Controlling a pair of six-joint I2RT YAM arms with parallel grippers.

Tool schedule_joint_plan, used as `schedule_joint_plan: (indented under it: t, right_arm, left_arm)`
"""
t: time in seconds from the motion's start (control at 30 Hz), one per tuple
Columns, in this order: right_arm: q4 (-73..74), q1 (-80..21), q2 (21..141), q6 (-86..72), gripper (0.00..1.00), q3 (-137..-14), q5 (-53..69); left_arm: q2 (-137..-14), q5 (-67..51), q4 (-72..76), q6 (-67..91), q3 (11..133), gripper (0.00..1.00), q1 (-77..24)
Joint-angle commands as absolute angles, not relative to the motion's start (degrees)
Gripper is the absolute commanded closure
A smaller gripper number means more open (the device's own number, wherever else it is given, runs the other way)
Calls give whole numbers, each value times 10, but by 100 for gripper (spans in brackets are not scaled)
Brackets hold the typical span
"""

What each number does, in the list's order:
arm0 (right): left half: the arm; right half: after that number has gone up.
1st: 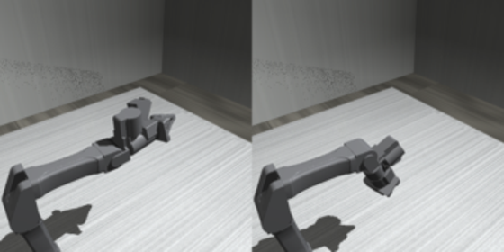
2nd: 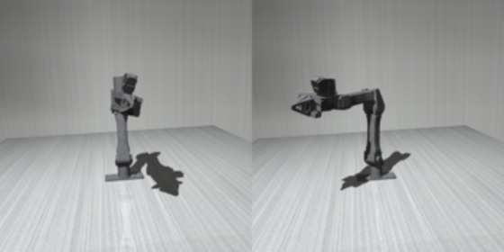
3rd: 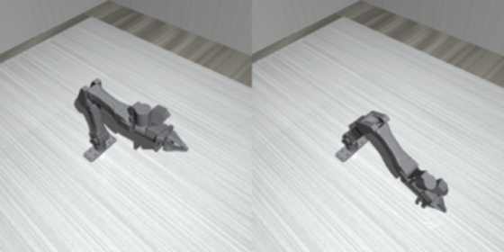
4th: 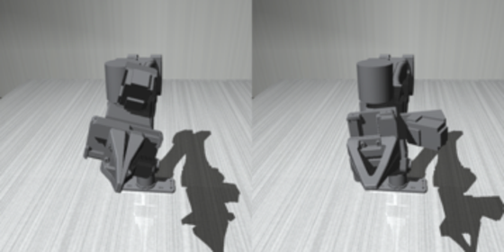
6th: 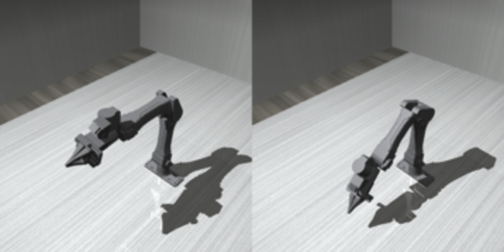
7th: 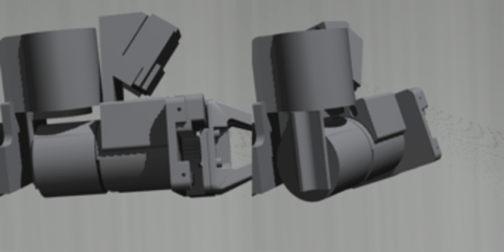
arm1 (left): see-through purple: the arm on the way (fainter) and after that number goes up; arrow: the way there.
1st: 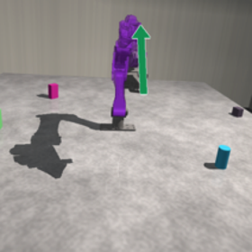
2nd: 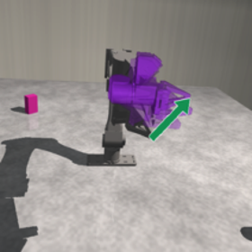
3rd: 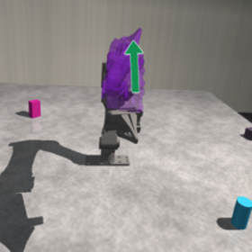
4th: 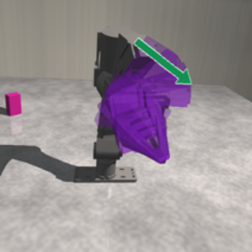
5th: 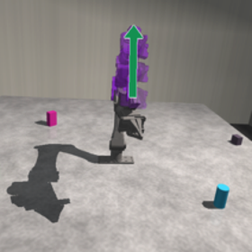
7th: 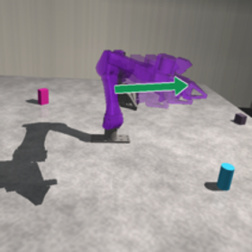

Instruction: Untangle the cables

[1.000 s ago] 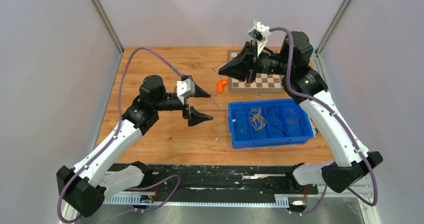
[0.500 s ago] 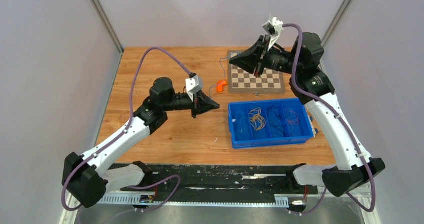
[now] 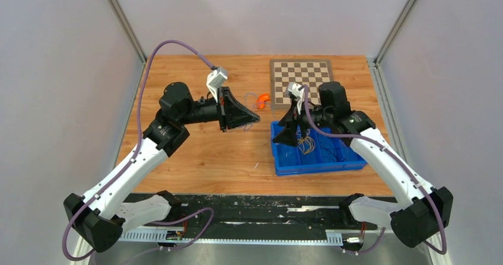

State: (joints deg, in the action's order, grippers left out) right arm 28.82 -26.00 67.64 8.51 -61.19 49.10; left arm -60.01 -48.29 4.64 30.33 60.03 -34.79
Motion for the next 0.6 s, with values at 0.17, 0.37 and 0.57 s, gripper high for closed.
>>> schedule_joint_plan:
  t: [0.17,0.37,0.57]
  right_arm:
    - [342,-259,579,218,0,-739,452]
    - [199,-310,580,119,0,-726,466]
    - [96,-324,628,49,0,-716,512]
  left_arm:
    - [-653,-460,-47,446,678,100,-347]
    - [-659,-504,110,565,637,100,-346]
    - [-678,-594,291,659,625,100,-348]
